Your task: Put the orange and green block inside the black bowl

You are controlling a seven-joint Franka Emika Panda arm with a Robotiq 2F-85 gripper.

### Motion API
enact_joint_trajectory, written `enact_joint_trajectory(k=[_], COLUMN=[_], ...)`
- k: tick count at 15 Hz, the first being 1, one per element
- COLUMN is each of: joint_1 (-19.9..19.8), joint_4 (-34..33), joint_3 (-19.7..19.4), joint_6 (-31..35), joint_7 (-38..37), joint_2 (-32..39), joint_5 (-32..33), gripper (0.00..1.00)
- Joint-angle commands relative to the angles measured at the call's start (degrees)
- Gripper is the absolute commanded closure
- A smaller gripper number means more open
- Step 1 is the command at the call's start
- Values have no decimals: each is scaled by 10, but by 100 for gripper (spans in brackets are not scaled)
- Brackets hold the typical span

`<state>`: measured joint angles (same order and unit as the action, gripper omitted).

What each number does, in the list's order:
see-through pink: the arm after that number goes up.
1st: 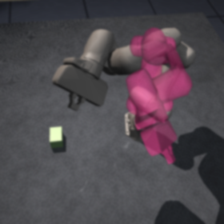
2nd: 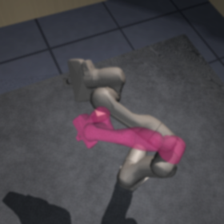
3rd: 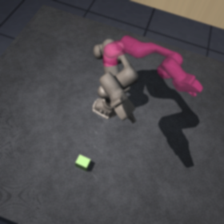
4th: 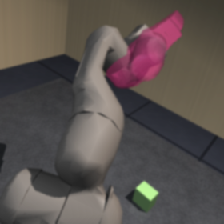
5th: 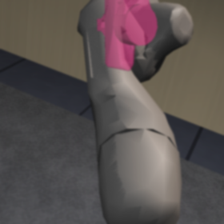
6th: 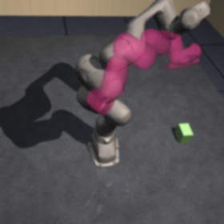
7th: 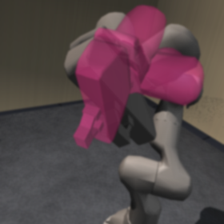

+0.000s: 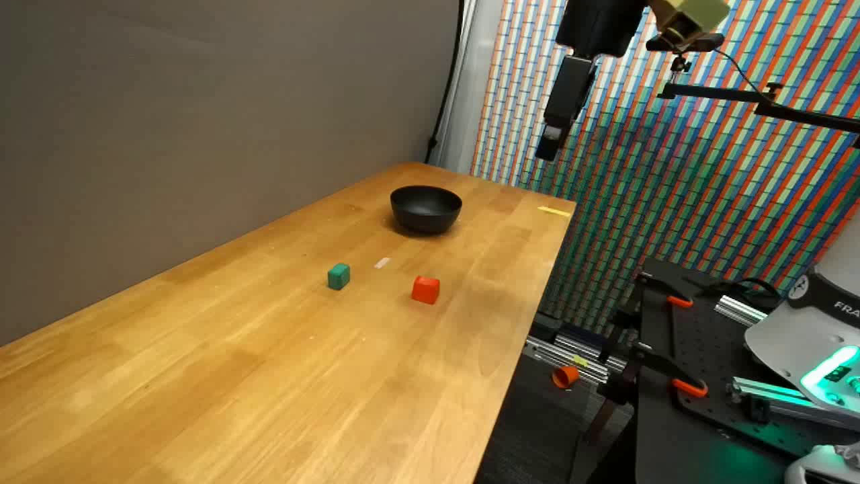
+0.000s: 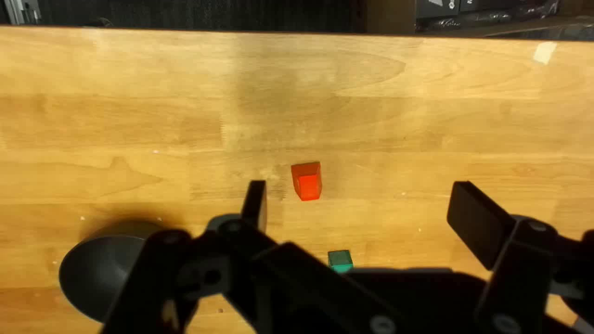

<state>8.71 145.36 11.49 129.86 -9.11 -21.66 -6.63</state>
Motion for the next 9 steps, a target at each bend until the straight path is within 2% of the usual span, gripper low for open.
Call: enact_joint_trajectory(k=[1, 7, 9], joint_1=[4, 4, -12], joint_4=[-3, -8, -17], joint_3=[-3, -3, 4], joint_6=[-1, -1, 25], joint_7=[-1, -1, -27], joint_2=[0, 0, 24], joint_5=[2, 2, 26], gripper=[0, 0, 0])
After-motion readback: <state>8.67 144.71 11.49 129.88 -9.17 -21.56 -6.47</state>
